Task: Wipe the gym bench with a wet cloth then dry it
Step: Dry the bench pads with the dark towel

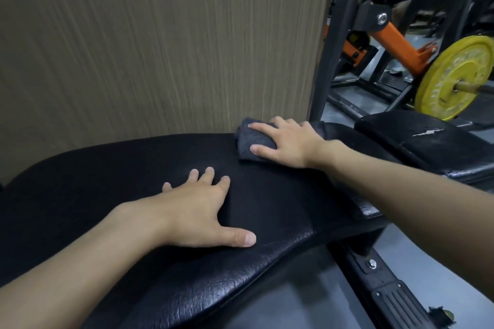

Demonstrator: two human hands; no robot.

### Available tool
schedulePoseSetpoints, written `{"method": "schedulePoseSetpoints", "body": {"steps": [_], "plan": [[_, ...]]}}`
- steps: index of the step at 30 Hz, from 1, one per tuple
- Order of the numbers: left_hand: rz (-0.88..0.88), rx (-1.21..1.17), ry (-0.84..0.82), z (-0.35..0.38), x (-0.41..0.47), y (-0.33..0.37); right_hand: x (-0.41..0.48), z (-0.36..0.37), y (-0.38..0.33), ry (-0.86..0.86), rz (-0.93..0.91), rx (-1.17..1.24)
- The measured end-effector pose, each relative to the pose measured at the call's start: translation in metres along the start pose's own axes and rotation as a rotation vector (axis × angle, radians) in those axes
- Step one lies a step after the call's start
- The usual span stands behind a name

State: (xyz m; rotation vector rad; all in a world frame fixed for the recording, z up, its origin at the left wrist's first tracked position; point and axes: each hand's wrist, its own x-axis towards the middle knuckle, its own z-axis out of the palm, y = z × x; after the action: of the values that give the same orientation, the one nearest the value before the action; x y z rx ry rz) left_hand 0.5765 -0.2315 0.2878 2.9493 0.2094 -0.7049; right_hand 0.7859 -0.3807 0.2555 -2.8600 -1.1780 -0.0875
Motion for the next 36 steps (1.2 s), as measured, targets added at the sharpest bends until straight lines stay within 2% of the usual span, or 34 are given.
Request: {"method": "schedulePoseSetpoints", "body": {"steps": [4, 8, 15, 22, 26, 30, 36], "plan": [[-0.02, 0.007, -0.022, -0.002, 0.005, 0.001, 0.031, 0.0, 0.007, -0.027, 0.067, 0.015], [-0.029, -0.006, -0.017, -0.003, 0.006, 0.001, 0.026, 0.003, 0.004, -0.011, 0.069, 0.008], [-0.034, -0.024, 0.009, -0.002, 0.006, -0.001, -0.063, 0.0, -0.005, 0.048, -0.077, -0.017], [-0.026, -0.034, 0.023, 0.002, 0.001, 0.0, -0.153, -0.012, -0.01, 0.027, -0.167, -0.032], [0.006, 0.006, 0.042, -0.001, -0.003, 0.005, -0.177, -0.017, -0.02, -0.009, -0.115, 0.051], [0.068, -0.004, 0.03, -0.005, 0.004, 0.02, -0.158, -0.002, -0.02, 0.062, -0.072, -0.026], [0.05, 0.097, -0.032, -0.009, 0.013, 0.028, -0.08, 0.0, 0.012, 0.032, -0.05, 0.016]]}}
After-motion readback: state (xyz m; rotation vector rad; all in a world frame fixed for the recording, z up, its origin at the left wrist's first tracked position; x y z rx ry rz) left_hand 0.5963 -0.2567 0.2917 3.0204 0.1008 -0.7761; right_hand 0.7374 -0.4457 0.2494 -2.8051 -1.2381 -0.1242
